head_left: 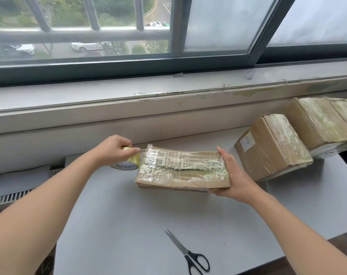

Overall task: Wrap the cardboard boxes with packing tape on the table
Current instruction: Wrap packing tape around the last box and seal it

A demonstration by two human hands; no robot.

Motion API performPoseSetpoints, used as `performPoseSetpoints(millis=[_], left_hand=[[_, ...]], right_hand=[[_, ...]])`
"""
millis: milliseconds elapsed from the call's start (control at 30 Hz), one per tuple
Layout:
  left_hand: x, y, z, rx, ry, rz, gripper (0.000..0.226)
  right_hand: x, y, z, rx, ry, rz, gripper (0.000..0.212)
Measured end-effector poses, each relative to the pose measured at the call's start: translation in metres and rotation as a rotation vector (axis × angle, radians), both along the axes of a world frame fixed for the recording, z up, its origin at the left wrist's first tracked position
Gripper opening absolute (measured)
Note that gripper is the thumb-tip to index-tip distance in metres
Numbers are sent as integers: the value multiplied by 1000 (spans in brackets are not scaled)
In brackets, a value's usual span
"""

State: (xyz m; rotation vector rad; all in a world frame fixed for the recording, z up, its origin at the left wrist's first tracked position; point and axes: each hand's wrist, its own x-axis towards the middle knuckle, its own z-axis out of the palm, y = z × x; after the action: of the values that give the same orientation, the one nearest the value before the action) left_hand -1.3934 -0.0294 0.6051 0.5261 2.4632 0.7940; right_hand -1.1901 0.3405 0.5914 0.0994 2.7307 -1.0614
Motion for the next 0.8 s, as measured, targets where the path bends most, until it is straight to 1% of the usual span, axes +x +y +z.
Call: performPoseSetpoints(millis=[67, 233, 367, 500, 600, 633, 667, 767, 800], left_hand=[[-3, 0, 4, 15, -1, -11, 49], [-18, 4, 26, 29, 18, -129, 48], [-19, 7, 32, 66, 20, -165, 48], [-21, 4, 17, 22, -3, -112, 48], [-14, 1, -2, 25, -90, -39, 52], [-11, 1, -7, 50, -114, -25, 53], [-8, 0, -10, 65, -125, -18, 53], [-4, 3, -11, 27, -110, -43, 53], [-2, 3, -11, 18, -106, -47, 53]], right_hand=[[-1, -1, 1, 2, -8, -3, 136], [0, 0, 2, 4, -18, -19, 135], [3, 3, 2, 9, -24, -19, 133], [0, -1, 2, 45, -24, -17, 132], [-1, -7, 5, 97, -50, -4, 134], [-2, -8, 8, 159, -66, 4, 134], [-3, -8, 13, 268, -85, 17, 135], [-11, -22, 36, 765, -156, 90, 132], [-14, -33, 43, 891, -201, 123, 128]])
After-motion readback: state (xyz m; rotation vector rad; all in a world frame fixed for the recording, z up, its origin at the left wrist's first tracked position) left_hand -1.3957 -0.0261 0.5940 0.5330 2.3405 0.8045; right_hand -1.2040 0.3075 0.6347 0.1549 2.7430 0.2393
